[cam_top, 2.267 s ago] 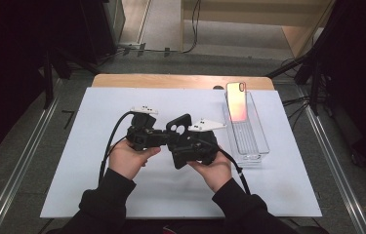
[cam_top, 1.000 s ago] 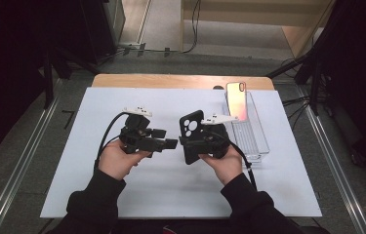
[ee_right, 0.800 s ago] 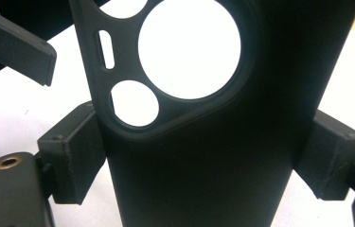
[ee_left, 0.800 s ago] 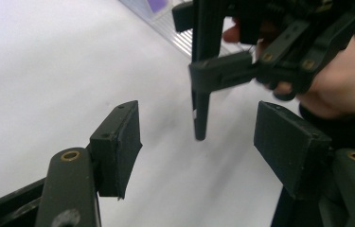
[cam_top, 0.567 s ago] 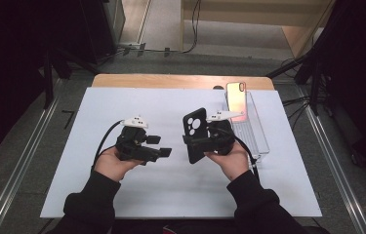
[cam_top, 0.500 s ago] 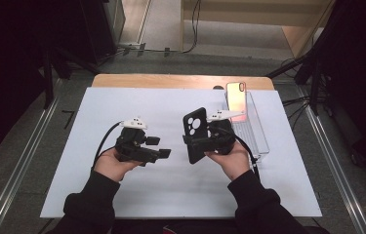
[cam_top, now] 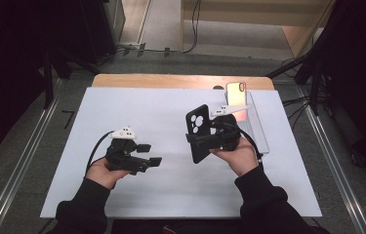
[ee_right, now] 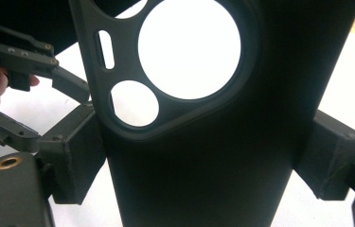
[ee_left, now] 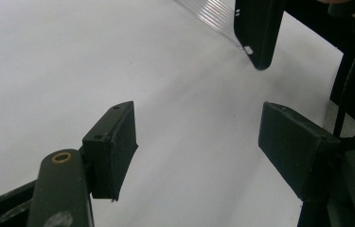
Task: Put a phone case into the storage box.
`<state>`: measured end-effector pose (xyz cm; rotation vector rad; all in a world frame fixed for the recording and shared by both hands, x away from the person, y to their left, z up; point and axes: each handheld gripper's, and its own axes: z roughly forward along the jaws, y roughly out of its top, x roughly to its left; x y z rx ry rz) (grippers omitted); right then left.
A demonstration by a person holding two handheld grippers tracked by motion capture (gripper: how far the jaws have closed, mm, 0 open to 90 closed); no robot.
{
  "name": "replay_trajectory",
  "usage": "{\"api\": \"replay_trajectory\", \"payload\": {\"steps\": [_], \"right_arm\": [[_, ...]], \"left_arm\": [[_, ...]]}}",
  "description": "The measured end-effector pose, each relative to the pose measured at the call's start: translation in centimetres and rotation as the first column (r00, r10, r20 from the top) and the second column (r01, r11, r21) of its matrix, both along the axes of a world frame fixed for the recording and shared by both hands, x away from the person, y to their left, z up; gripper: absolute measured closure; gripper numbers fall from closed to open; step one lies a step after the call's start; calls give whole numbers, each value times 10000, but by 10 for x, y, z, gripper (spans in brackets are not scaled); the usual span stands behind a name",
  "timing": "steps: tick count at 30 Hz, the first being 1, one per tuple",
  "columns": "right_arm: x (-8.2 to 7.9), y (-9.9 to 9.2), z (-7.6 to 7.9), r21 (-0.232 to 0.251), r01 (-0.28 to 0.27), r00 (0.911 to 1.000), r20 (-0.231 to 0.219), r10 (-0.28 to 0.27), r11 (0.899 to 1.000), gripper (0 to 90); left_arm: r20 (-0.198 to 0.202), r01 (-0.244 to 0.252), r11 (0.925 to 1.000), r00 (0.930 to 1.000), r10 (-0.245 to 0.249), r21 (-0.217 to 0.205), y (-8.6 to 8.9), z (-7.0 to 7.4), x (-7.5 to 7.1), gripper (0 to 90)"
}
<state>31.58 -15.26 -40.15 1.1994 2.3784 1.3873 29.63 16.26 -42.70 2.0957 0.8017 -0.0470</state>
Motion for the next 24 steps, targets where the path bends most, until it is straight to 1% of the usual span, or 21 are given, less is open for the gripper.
{"api": "replay_trajectory", "payload": {"steps": [4, 11, 17, 20, 24], "right_arm": [[1, -5, 7, 154, 1, 10000, -9, -1, 9999, 124], [2, -14, 20, 230, 25, 9999, 107, -27, 9997, 124], [4, -24, 29, 302, 265, 9995, 172, -271, 9992, 124], [6, -30, 32, 315, 406, 9990, 193, -413, 9987, 124], [8, -38, 37, 270, 612, 9977, 287, -620, 9978, 124]], "left_arm": [[-43, -30, 10000, 10000, 30, 91, 5, -4, -2, 287], [-27, -239, 9997, 9997, 239, -32, 15, -8, -8, 287], [-83, -409, 9992, 9991, 409, 38, 24, -11, -12, 287], [-49, -452, 9990, 9990, 452, 72, 28, -11, -14, 287], [-44, -577, 9983, 9983, 577, 33, 32, -12, -15, 287]]}}
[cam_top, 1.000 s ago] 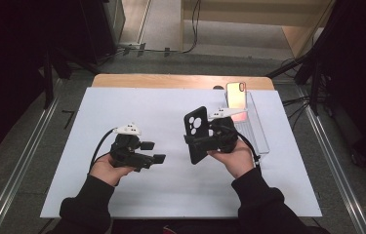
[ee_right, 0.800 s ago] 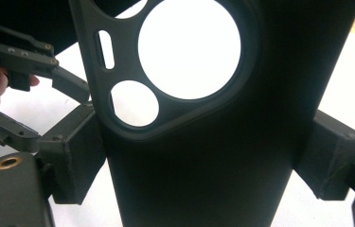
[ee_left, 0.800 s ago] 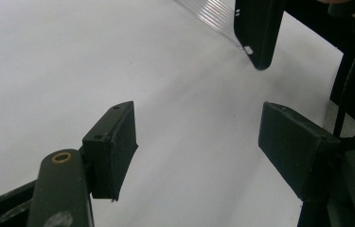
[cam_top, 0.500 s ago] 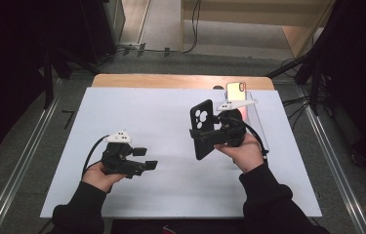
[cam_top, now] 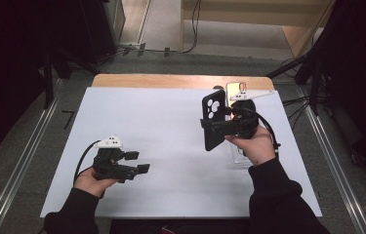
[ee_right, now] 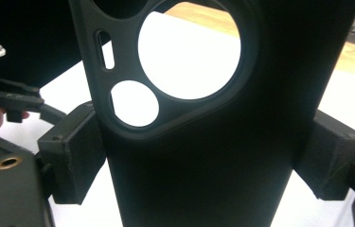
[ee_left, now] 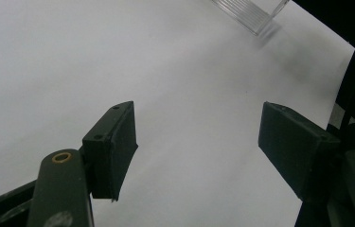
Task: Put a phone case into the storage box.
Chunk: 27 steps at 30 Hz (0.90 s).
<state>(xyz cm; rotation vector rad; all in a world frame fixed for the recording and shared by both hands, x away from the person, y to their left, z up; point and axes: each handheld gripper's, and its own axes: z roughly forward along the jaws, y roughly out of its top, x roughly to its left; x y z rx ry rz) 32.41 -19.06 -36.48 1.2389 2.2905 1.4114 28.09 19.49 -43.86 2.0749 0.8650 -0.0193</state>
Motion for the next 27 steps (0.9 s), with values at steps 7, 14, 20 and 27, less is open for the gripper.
{"api": "replay_trajectory", "payload": {"steps": [7, 14, 20, 27], "right_arm": [[3, -17, 10, 35, 557, 9984, 119, -558, 9984, 124], [8, -38, 13, 73, 1369, 9902, 261, -1371, 9906, 124], [15, -52, 8, -4, 1980, 9800, 191, -1980, 9802, 124], [20, -64, 2, -207, 2620, 9649, 219, -2616, 9648, 124]], "left_arm": [[-25, -200, 9998, 9998, 200, 35, 7, -1, 0, 287], [7, -287, 9996, 9996, 287, 51, 12, -2, 0, 288], [0, -419, 9991, 9991, 419, 101, 15, -5, 0, 287], [-86, -370, 9991, 9993, 371, 204, 15, -8, 1, 287]]}}
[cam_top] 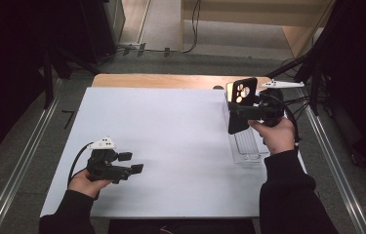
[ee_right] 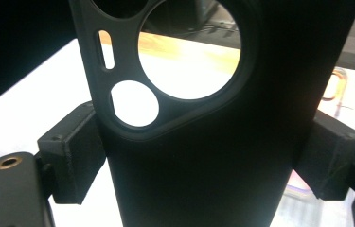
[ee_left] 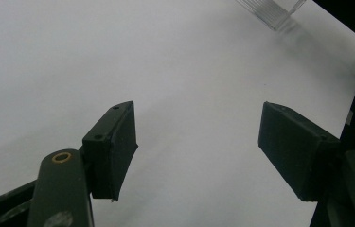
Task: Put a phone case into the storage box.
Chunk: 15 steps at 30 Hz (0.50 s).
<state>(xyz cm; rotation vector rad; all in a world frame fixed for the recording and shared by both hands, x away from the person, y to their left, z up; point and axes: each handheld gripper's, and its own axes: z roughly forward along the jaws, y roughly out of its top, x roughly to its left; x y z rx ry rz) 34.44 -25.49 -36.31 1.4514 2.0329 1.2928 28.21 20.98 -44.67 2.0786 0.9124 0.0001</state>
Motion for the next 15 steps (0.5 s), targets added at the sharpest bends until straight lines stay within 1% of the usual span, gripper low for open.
{"api": "replay_trajectory", "payload": {"steps": [4, 8, 12, 15], "right_arm": [[2, -7, -3, 72, 510, 9987, 78, -511, 9987, 124], [4, -15, -8, 8, 1100, 9938, 138, -1100, 9939, 125], [8, -20, -13, 33, 1421, 9897, 143, -1422, 9898, 124], [10, -21, -17, -105, 1648, 9862, 184, -1646, 9863, 125]], "left_arm": [[-18, -7, 10000, 10000, 7, -17, 0, -1, 0, 287], [-24, -16, 10000, 10000, 16, -9, -1, -1, 0, 287], [-69, 93, 9999, 9999, -92, 95, -2, -2, 0, 287], [-76, 107, 9999, 9999, -106, 95, -2, -2, 0, 287]]}}
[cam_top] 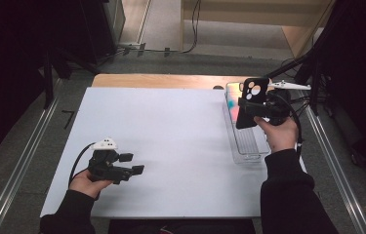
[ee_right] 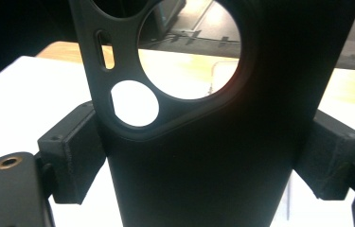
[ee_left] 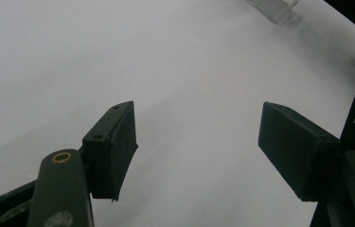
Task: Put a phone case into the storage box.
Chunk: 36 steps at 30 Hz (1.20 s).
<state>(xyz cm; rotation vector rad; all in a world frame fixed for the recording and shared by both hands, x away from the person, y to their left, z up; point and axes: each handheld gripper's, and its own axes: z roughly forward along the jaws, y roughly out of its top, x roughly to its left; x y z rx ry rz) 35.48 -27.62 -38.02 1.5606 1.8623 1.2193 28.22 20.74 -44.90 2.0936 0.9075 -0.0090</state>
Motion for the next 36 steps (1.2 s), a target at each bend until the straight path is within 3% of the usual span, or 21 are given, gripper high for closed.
{"api": "replay_trajectory", "payload": {"steps": [15, 18, 26, 36], "right_arm": [[29, -4, -25, 48, 910, 9956, -239, -908, 9958, 124], [35, -2, -32, -419, 1114, 9934, -226, -1124, 9929, 125], [53, 0, -52, -310, 1220, 9897, -716, -1240, 9920, 125], [69, 7, -69, -407, 1160, 9891, -865, -1191, 9924, 124]], "left_arm": [[2, 32, 10000, 10000, -32, -13, 0, 0, 0, 287], [12, 32, 10000, 10000, -32, -27, 0, 0, 0, 287], [40, -17, 10000, 10000, 17, -54, 0, 0, 0, 287], [26, 15, 10000, 10000, -15, -56, 0, 0, 0, 287]]}}
